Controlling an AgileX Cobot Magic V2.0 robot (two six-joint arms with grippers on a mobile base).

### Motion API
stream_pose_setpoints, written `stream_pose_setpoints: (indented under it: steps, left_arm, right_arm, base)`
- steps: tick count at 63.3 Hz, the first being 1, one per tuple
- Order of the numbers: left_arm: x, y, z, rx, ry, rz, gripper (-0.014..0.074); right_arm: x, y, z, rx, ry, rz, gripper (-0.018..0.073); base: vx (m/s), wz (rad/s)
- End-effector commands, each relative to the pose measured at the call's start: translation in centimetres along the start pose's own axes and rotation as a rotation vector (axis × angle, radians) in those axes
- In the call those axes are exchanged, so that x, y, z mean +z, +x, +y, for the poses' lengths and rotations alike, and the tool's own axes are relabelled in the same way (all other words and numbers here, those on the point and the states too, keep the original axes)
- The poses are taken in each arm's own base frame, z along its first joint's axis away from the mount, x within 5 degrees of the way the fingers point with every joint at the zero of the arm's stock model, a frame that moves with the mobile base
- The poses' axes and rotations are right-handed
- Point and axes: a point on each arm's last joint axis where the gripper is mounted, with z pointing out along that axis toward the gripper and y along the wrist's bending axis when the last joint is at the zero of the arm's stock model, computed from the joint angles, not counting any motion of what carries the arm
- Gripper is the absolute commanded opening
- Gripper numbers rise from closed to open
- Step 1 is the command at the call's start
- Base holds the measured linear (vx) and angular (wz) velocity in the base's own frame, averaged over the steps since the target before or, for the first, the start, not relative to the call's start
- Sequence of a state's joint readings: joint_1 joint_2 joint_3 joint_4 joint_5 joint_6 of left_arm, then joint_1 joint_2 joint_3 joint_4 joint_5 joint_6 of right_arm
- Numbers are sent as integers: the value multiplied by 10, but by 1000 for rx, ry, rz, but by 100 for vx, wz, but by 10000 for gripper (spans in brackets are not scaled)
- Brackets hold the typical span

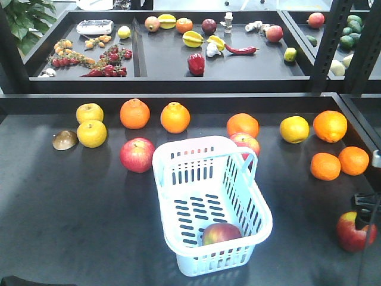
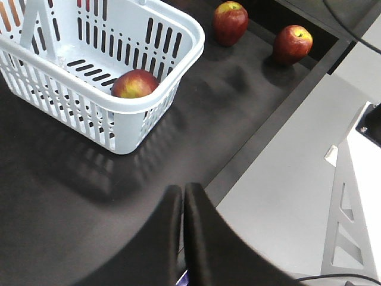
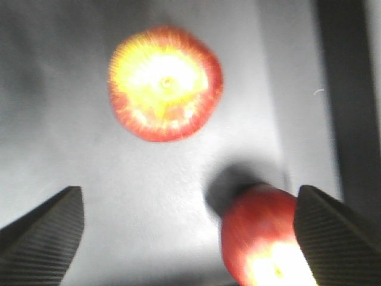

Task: Pick three apples into basket with both arms
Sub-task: 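Move the right gripper back to another red apple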

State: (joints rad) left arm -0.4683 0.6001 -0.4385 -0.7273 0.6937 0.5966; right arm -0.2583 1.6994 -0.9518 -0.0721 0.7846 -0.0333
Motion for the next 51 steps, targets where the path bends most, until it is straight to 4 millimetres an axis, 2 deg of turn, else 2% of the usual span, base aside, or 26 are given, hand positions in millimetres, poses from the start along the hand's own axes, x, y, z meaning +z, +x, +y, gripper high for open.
stream_pose_setpoints:
  steps: [1,12,19,51]
  left_arm:
    - [-3,-11,-1,-12,-11,-69,-6]
    - [-3,-10,0,-2,-18,-66,-6]
    - [-3,-11,0,-1,-19,-66,-6]
    - [-3,-10,0,1,-20,-64,-6]
  right_arm:
    - [-13,-18,-3,9,6,-95,701]
    - [-22,-41,-5,13,10,-118,665]
    - [-16,-50,-6,11,9,-86,650]
    - [49,-57,-2,-1,-8,39,621]
  base:
    - [0,0]
    - [0,0]
    - [0,0]
    - [0,0]
